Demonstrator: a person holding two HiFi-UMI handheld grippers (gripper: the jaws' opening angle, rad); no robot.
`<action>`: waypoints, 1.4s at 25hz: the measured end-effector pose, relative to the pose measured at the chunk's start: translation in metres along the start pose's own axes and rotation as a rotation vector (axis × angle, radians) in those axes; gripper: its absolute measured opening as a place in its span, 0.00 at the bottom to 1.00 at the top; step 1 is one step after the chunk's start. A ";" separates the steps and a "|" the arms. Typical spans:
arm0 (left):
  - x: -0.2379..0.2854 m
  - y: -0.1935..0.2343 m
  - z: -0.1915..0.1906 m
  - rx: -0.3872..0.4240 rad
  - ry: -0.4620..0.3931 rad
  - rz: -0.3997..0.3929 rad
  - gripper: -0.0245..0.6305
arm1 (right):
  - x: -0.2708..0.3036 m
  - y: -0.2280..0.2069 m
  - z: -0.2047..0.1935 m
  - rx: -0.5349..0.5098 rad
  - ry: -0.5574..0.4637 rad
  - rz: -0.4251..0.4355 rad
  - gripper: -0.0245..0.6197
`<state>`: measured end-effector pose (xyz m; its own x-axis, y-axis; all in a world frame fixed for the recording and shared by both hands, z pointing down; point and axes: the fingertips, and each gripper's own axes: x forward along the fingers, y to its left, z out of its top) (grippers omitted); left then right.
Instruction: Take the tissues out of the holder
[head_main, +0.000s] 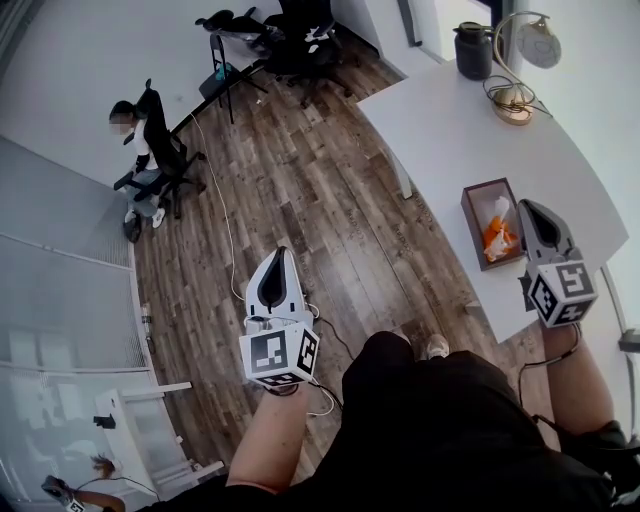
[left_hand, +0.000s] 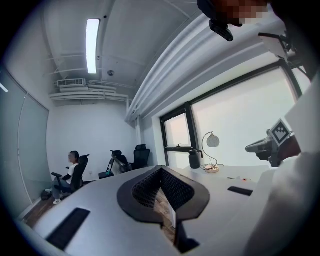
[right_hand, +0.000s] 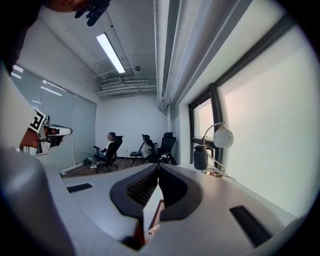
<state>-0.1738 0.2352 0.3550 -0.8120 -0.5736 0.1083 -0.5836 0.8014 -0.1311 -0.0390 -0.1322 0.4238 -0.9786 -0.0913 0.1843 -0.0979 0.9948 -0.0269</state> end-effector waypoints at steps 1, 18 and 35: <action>0.008 0.001 -0.001 0.003 0.001 -0.007 0.04 | 0.006 -0.003 0.000 -0.001 0.008 -0.006 0.05; 0.238 -0.014 0.012 0.038 -0.082 -0.384 0.04 | 0.081 -0.066 0.003 -0.006 0.082 -0.355 0.05; 0.385 -0.151 -0.001 0.022 -0.053 -0.999 0.04 | 0.075 -0.081 0.028 0.079 0.096 -0.790 0.05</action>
<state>-0.3983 -0.1068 0.4174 0.0519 -0.9895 0.1348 -0.9982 -0.0554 -0.0227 -0.1095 -0.2211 0.4123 -0.5948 -0.7601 0.2616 -0.7719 0.6309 0.0778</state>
